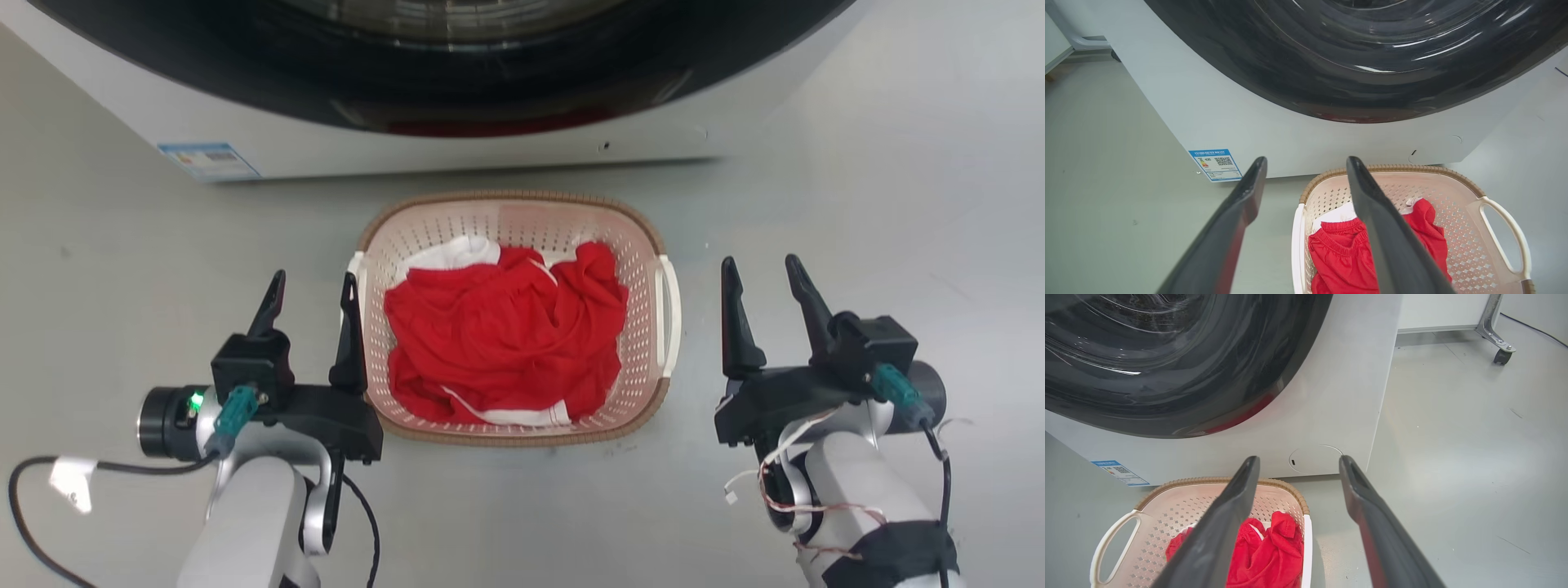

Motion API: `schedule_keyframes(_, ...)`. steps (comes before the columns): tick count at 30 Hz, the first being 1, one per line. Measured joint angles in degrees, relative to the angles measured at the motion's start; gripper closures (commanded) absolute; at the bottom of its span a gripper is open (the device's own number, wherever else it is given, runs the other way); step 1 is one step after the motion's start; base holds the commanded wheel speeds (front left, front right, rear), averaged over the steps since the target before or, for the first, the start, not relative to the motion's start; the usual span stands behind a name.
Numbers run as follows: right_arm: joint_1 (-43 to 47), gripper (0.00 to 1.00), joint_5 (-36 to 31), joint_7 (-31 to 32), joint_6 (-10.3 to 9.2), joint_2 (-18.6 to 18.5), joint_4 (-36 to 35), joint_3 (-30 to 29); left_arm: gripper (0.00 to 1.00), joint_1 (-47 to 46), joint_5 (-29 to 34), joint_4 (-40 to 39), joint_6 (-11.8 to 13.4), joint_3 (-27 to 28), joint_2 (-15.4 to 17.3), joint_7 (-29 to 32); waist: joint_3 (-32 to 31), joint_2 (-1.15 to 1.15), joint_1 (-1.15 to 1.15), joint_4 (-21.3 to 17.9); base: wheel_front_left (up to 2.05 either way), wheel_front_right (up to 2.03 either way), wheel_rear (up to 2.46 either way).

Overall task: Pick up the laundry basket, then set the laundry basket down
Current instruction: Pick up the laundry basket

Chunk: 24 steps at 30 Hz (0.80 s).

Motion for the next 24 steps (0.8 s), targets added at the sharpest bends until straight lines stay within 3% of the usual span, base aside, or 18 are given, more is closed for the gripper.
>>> schedule_keyframes(12,-6.2,0.0,-0.33,-0.14,0.63,-0.1,8.11,0.65,0.0,-6.66,-1.31,8.61,-0.49,0.83,-0.47,0.38,9.06,0.0,-0.01,0.12,0.0,0.0,0.0)
schedule_keyframes(24,-11.07,0.0,0.69,-0.14,0.63,-0.22,11.85,2.53,0.0,-11.47,-2.76,14.6,-1.01,1.07,-0.88,0.76,14.67,0.0,-0.01,0.86,0.0,0.0,0.0)
